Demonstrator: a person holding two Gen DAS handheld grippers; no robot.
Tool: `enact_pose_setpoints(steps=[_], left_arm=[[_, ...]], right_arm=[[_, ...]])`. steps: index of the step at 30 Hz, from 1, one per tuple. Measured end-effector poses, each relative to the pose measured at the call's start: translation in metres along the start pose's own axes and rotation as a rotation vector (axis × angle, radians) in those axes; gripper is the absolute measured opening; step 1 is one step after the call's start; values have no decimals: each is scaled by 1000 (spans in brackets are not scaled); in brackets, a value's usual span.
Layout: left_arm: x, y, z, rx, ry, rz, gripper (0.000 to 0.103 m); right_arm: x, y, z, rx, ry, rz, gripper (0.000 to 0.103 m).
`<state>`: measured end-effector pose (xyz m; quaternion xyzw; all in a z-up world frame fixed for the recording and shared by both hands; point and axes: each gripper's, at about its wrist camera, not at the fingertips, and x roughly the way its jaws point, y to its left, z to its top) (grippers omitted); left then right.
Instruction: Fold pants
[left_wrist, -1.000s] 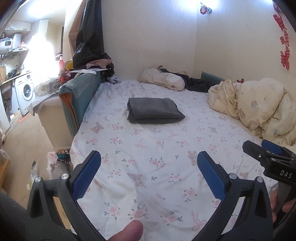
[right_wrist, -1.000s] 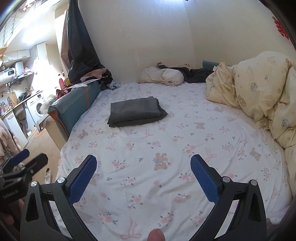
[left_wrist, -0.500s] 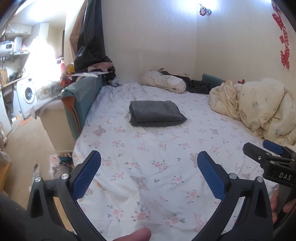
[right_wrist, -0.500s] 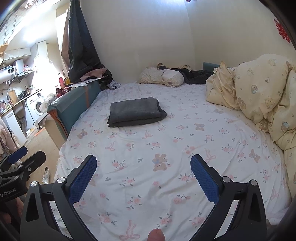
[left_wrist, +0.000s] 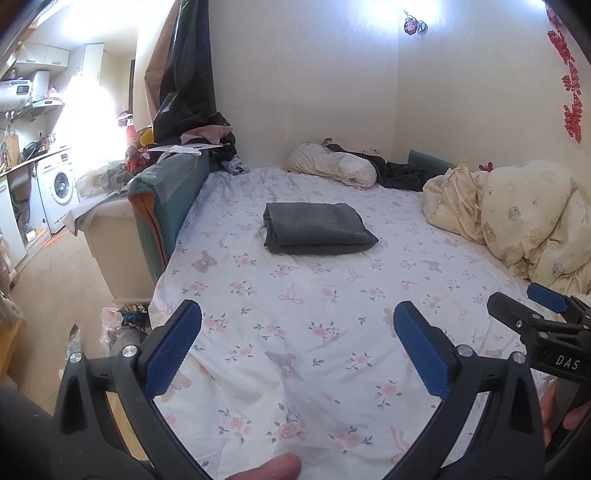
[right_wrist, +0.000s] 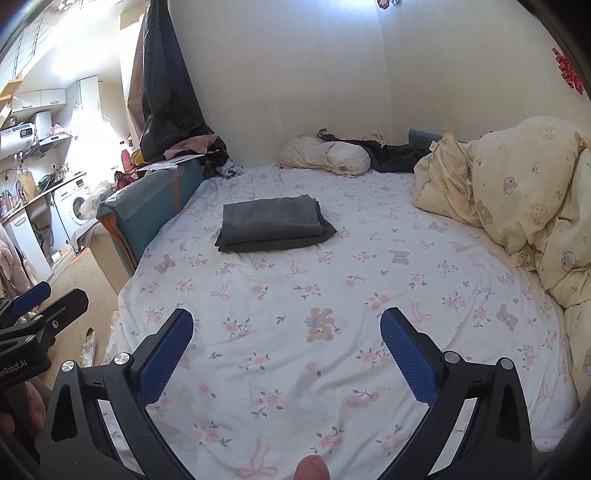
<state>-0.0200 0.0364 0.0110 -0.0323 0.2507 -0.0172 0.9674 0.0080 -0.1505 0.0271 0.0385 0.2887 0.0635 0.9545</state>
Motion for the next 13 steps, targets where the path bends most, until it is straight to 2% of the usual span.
enact_pose_setpoints(steps=[13], left_arm=[[1,4,-2,-8,7,-16,103]], right_arm=[[1,1,0,-4,0,0,103]])
